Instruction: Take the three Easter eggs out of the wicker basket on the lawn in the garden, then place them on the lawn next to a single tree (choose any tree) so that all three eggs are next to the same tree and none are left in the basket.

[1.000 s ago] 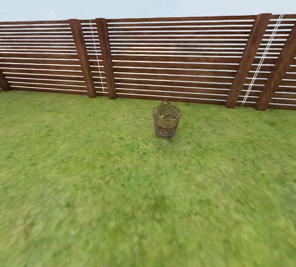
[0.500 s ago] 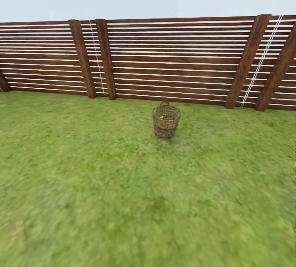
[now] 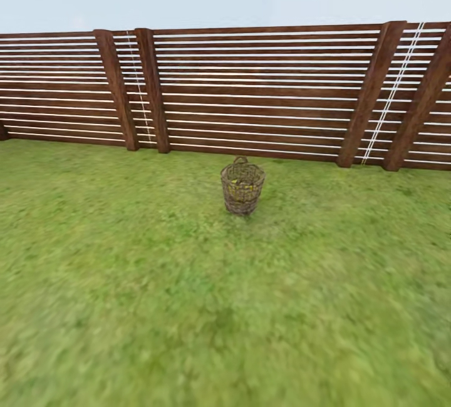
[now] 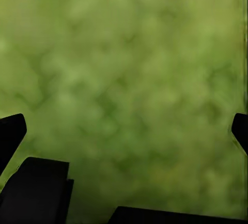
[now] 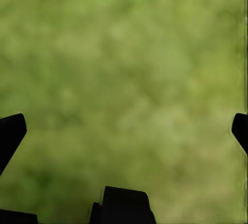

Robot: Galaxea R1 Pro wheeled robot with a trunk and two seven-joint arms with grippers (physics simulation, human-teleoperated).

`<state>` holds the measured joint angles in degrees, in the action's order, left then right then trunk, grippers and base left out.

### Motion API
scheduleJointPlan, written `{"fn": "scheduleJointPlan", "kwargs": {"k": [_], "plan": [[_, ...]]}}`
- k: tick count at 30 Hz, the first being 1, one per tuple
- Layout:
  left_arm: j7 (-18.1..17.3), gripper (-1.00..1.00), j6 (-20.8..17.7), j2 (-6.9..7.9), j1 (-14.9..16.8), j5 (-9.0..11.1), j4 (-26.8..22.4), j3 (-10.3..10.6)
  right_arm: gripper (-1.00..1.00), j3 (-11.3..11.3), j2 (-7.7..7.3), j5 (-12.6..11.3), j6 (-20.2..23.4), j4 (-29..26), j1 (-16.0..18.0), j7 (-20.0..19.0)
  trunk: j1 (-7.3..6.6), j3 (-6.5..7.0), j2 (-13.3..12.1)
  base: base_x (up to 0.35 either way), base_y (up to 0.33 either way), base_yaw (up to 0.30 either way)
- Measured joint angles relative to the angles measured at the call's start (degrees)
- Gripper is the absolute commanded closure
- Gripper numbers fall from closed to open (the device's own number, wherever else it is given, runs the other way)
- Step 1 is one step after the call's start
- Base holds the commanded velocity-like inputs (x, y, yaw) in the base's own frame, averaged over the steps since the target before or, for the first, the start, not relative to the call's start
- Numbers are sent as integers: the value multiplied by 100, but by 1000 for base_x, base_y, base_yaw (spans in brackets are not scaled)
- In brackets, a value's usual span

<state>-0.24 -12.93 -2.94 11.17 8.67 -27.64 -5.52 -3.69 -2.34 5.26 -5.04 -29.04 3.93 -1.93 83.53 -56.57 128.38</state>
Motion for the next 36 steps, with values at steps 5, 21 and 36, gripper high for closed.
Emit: {"fn": "scheduleJointPlan", "kwargs": {"k": [5,21,36], "plan": [[-2,-100,-2,0,0,-1,-1,-1,-100,-1,0,0,0,1,0,-4,0,0,0,280,-130,0],[-2,-100,-2,0,0,0,0,0,-100,0,0,0,0,0,0,-7,-1,0,0,289,-139,0],[0,-100,-2,0,-1,1,-1,0,-100,0,8,1,0,1,1,-9,0,0,0,281,-202,75]]}}
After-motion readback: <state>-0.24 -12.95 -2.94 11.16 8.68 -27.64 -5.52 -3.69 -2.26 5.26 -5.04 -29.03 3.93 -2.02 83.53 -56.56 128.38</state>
